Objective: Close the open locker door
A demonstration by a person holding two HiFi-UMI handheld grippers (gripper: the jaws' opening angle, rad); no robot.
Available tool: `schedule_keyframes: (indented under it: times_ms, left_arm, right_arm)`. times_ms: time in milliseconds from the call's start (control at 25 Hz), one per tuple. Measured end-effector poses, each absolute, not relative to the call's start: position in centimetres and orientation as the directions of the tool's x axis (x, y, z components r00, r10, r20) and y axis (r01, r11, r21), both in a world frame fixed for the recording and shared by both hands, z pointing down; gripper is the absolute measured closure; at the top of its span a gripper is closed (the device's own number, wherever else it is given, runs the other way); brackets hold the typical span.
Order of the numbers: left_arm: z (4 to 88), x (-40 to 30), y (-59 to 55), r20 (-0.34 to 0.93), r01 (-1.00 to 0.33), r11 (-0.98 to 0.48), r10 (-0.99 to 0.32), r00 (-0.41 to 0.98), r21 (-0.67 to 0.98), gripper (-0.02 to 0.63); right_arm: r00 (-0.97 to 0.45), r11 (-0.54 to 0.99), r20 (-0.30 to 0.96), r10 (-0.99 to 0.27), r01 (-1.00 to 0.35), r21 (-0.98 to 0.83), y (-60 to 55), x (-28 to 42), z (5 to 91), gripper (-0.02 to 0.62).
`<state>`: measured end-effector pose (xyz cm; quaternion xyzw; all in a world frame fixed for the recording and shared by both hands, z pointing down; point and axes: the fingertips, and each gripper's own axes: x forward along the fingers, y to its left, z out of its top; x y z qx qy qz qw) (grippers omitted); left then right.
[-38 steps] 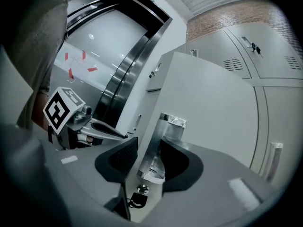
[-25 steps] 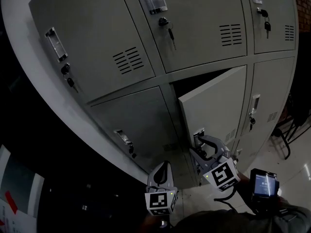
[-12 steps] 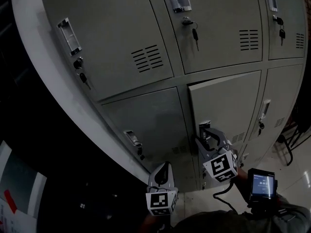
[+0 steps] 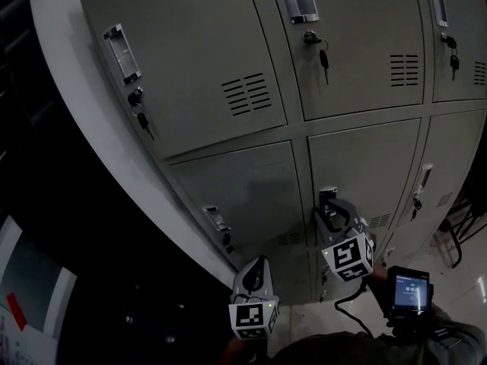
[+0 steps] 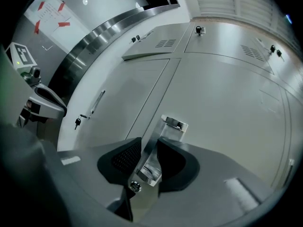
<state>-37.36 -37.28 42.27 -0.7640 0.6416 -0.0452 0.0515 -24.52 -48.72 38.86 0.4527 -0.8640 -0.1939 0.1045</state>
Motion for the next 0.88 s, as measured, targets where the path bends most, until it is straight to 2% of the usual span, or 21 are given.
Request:
schedule_keyframes:
  times_ms: [880]
  left_arm:
    - [42.25,-37.55,-37.16,0.004,-0.979,-0.152,-0.988,0.153,-0.137,0.606]
  right_arm:
    - [-0.519,0.441,-0.019,-0.854,-0.744,0.501,-48.83,-24.31,38.9,0.466]
